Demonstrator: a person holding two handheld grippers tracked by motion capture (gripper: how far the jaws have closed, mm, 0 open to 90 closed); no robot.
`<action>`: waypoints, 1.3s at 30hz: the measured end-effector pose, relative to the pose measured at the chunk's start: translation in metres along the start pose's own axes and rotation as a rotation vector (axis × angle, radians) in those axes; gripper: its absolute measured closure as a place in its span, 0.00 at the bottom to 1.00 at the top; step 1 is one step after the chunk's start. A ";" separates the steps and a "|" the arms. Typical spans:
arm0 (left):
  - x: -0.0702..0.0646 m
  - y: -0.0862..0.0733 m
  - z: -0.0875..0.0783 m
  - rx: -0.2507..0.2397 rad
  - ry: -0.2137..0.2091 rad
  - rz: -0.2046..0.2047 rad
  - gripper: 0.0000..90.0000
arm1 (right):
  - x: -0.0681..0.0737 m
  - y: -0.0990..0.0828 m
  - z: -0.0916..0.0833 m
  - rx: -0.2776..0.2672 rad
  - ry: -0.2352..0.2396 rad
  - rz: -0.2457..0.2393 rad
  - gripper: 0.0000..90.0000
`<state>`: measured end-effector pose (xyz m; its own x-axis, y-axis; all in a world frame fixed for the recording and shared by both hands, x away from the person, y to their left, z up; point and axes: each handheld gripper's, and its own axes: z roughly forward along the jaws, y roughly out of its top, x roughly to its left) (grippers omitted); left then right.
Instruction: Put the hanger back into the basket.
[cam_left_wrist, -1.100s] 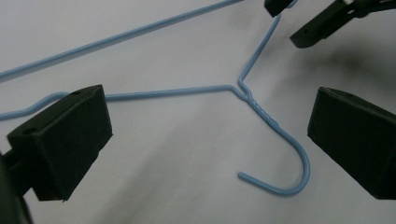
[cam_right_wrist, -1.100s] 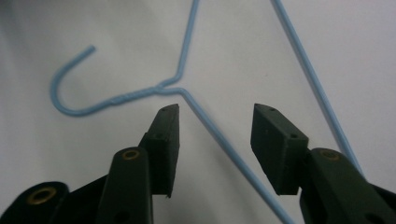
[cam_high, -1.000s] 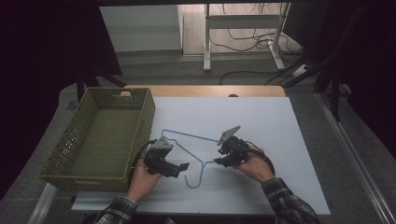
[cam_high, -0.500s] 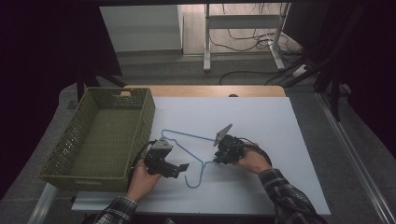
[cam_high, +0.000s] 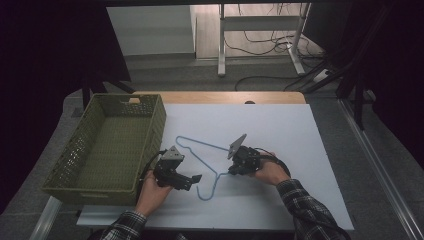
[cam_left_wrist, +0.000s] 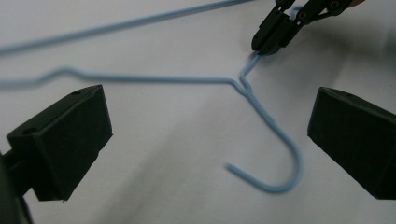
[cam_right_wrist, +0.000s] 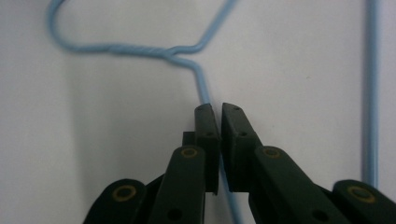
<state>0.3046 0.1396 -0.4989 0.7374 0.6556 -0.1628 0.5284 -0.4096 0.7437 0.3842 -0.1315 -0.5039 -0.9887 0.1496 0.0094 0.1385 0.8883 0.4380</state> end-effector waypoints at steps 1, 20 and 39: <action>-0.001 0.000 0.000 -0.003 0.003 0.003 0.00 | 0.001 0.000 0.000 -0.016 -0.011 0.010 0.96; -0.011 -0.002 -0.015 0.001 -0.036 -0.033 0.00 | -0.001 -0.003 -0.021 -0.114 -0.026 0.097 0.96; -0.017 -0.011 -0.012 0.116 -0.011 -0.054 0.37 | -0.001 -0.004 -0.031 -0.165 -0.027 0.135 0.96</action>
<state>0.2810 0.1404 -0.4964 0.7112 0.6715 -0.2082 0.6119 -0.4455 0.6535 0.3830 -0.1481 -0.4778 -0.9596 0.2761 0.0543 0.2560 0.7766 0.5756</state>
